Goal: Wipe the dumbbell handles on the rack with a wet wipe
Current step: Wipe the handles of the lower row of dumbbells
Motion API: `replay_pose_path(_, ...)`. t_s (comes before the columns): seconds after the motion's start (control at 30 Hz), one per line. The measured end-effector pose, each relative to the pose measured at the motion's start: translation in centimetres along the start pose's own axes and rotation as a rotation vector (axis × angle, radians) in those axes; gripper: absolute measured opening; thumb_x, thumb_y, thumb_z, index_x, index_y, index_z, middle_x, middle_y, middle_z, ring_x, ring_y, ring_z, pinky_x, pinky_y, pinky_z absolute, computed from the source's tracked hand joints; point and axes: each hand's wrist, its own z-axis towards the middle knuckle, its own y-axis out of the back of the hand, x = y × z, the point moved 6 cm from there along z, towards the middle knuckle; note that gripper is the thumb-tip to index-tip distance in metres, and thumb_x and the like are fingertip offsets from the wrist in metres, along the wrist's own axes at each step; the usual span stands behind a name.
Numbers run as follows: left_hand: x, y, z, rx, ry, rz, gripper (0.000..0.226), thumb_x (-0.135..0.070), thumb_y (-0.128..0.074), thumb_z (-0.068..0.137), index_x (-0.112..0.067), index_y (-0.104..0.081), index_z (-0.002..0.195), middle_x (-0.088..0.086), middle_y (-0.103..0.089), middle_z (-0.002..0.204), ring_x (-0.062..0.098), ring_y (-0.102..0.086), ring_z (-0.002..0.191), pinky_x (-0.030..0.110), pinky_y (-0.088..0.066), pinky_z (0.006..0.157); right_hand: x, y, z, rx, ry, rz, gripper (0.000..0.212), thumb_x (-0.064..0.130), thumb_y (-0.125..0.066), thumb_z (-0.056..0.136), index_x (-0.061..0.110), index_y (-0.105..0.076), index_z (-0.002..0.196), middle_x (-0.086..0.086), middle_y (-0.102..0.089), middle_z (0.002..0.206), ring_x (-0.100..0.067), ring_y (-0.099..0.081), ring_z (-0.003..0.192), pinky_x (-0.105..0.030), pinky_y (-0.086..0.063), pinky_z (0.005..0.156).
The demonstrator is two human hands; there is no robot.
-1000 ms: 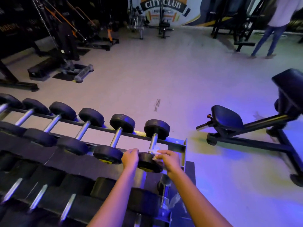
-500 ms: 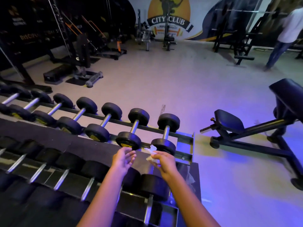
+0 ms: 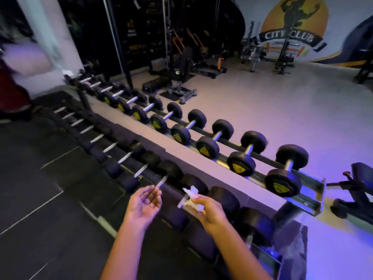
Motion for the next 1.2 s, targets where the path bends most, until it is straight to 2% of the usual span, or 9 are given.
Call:
replay_pose_path(0.07,-3.1,5.0,-1.8,-0.059,-0.05,-0.062,0.017,-0.012,-0.048,0.091,-0.003,-0.061,0.083,0.009,-0.067,0.061,0.019,-0.067,0.05,0.023,-0.054,0.05,-3.9,-3.8,-0.4,0.07,-0.095,-0.003,0.02,-0.013,-0.059,0.082,-0.011,-0.064,0.101,-0.022,-0.066,0.103,-0.036,-0.065,0.096,-0.03,-0.06,0.06)
replay_pose_path(0.17,-7.3,12.4,-4.3,-0.142,-0.13,-0.201,0.018,-0.014,-0.048,0.091,-0.003,-0.061,0.084,0.01,-0.068,0.062,0.02,-0.067,0.053,0.023,-0.054,0.049,-9.1,-9.3,-1.4,0.181,-0.214,-0.003,0.011,-0.015,-0.056,0.083,-0.008,-0.063,0.088,-0.019,-0.063,0.093,-0.03,-0.062,0.084,-0.033,-0.06,0.06)
replay_pose_path(0.27,-10.4,18.2,-6.5,-0.211,-0.21,-0.32,0.019,-0.015,-0.047,0.091,-0.003,-0.06,0.084,0.011,-0.067,0.061,0.021,-0.067,0.055,0.025,-0.055,0.048,-13.5,-14.1,-2.2,0.295,-0.291,-0.095,0.014,-0.014,-0.054,0.083,-0.009,-0.064,0.092,-0.02,-0.066,0.095,-0.029,-0.062,0.085,-0.033,-0.06,0.065)
replay_pose_path(0.4,-13.0,22.7,-8.0,-0.277,-0.261,-0.429,0.02,-0.017,-0.049,0.093,-0.002,-0.06,0.085,0.013,-0.066,0.066,0.022,-0.059,0.076,0.026,-0.055,0.051,-17.9,-19.4,-1.5,0.413,-0.358,-0.191,0.024,-0.011,-0.053,0.084,-0.003,-0.068,0.101,-0.011,-0.071,0.103,-0.022,-0.068,0.077,-0.029,-0.06,0.069)
replay_pose_path(0.47,-14.5,24.4,-8.0,-0.305,-0.278,-0.456,0.018,-0.016,-0.051,0.092,-0.002,-0.06,0.085,0.012,-0.064,0.072,0.022,-0.058,0.077,0.027,-0.056,0.052,-19.9,-22.2,-0.5,0.446,-0.391,-0.22,0.025,-0.011,-0.055,0.084,-0.005,-0.067,0.105,-0.01,-0.071,0.107,-0.021,-0.069,0.081,-0.031,-0.059,0.073)
replay_pose_path(0.6,-19.5,27.0,-7.2,-0.357,-0.322,-0.464,0.015,-0.014,-0.051,0.092,-0.003,-0.06,0.086,0.01,-0.063,0.076,0.02,-0.058,0.076,0.025,-0.056,0.052,-23.3,-27.9,1.3,0.461,-0.437,-0.296,0.026,-0.011,-0.057,0.083,-0.009,-0.064,0.109,-0.016,-0.066,0.111,-0.023,-0.066,0.087,-0.028,-0.059,0.063)
replay_pose_path(0.77,-28.4,28.9,-4.2,-0.378,-0.379,-0.422,0.011,-0.009,-0.052,0.091,-0.003,-0.061,0.092,0.01,-0.062,0.084,0.02,-0.059,0.08,0.025,-0.056,0.058,-25.8,-36.8,5.3,0.5,-0.474,-0.331,0.021,-0.011,-0.056,0.085,-0.006,-0.065,0.104,-0.015,-0.062,0.12,-0.024,-0.065,0.091,-0.026,-0.058,0.061)
replay_pose_path(0.97,-41.0,29.8,-1.8,-0.432,-0.459,-0.319,0.007,-0.005,-0.054,0.09,-0.004,-0.06,0.091,0.008,-0.063,0.081,0.019,-0.06,0.078,0.023,-0.056,0.056,-28.2,-50.3,9.3,0.571,-0.509,-0.468,0.022,-0.006,-0.066,0.082,-0.002,-0.069,0.103,-0.017,-0.067,0.11,-0.025,-0.069,0.088,-0.03,-0.059,0.073)
replay_pose_path(1.2,-52.4,33.7,2.1,-0.526,-0.514,-0.322,0.009,-0.006,-0.052,0.093,-0.005,-0.061,0.091,0.008,-0.063,0.082,0.02,-0.062,0.079,0.025,-0.056,0.06,-31.1,-62.3,14.5,0.588,-0.528,-0.569,0.025,-0.002,-0.071,0.08,0.001,-0.071,0.104,-0.016,-0.067,0.111,-0.025,-0.069,0.09,-0.031,-0.057,0.071)
